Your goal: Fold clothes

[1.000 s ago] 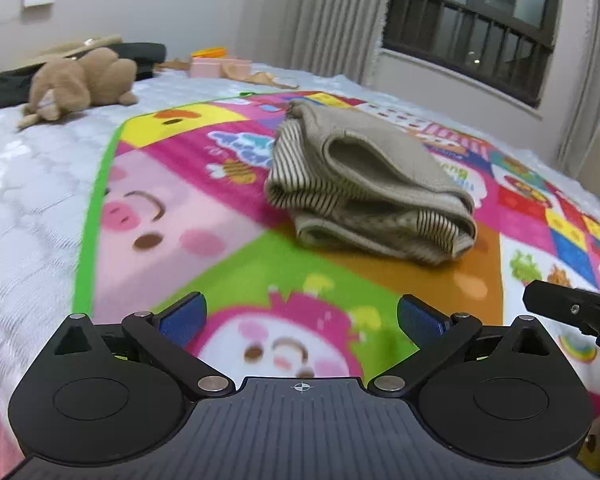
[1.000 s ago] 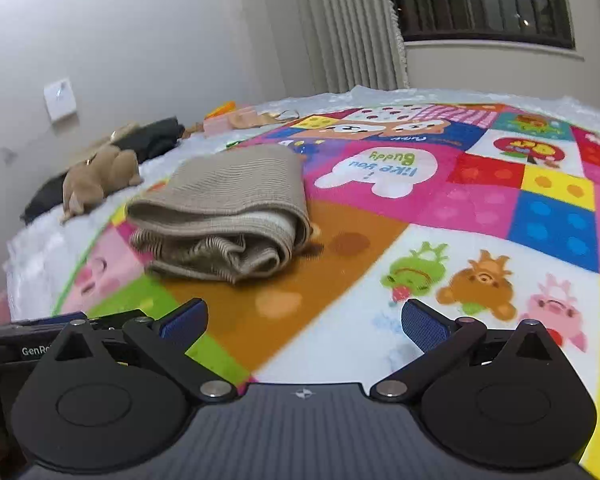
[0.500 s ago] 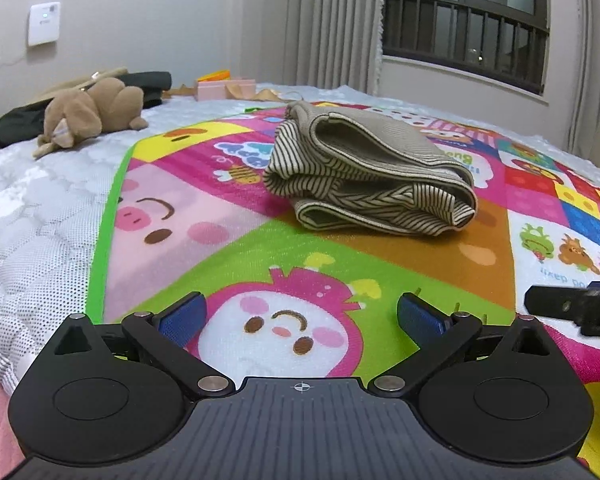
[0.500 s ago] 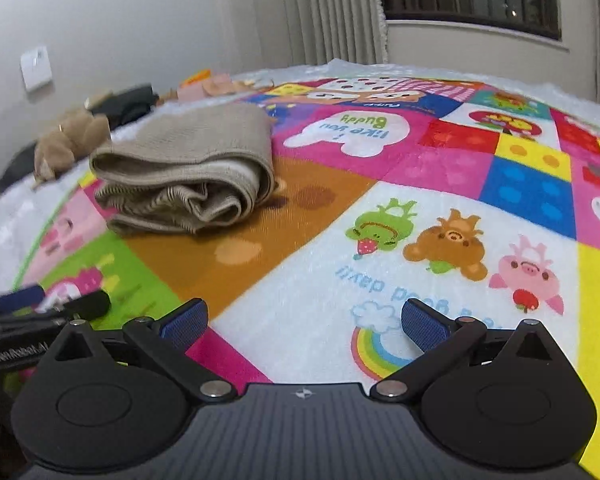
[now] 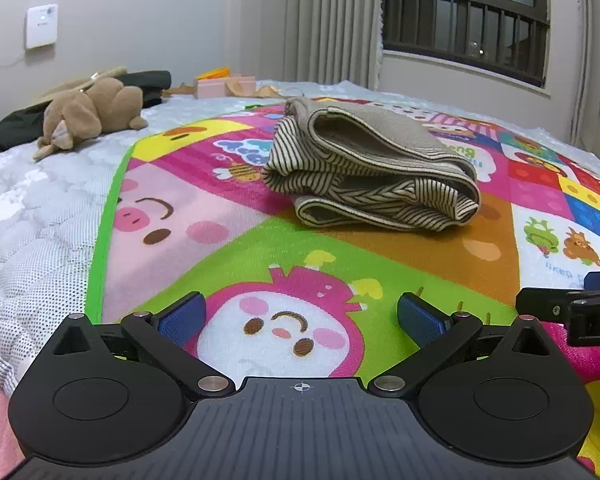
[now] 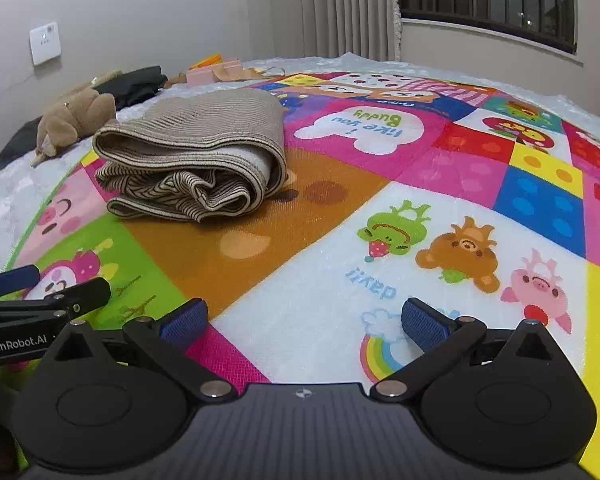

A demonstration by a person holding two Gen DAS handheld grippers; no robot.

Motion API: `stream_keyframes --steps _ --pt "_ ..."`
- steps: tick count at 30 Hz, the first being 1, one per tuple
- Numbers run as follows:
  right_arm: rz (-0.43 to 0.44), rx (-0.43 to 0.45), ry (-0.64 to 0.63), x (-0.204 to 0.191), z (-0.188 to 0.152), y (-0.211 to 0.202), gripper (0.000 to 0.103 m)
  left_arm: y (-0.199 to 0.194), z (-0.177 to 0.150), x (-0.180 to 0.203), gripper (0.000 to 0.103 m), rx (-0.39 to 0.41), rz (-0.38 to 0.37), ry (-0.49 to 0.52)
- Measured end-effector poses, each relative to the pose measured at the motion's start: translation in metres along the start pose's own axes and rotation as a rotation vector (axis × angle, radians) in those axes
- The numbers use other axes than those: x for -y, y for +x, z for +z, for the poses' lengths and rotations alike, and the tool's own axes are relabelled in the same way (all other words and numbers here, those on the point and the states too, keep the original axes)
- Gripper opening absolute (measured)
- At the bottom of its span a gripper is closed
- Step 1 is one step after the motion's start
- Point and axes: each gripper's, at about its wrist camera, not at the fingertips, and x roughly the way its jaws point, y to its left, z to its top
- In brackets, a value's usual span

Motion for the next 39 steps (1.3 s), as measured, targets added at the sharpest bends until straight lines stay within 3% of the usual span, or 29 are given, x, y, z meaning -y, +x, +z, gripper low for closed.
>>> stream_keyframes --steps 23,39 --pt "0.077 0.106 0.093 0.015 -0.006 -0.015 0.103 -0.012 -0.010 0.000 0.103 0.116 0.027 -0.012" --pt "0.073 0.112 0.110 0.016 -0.008 -0.016 0.103 -0.010 -0.009 -0.003 0.103 0.110 0.027 -0.019"
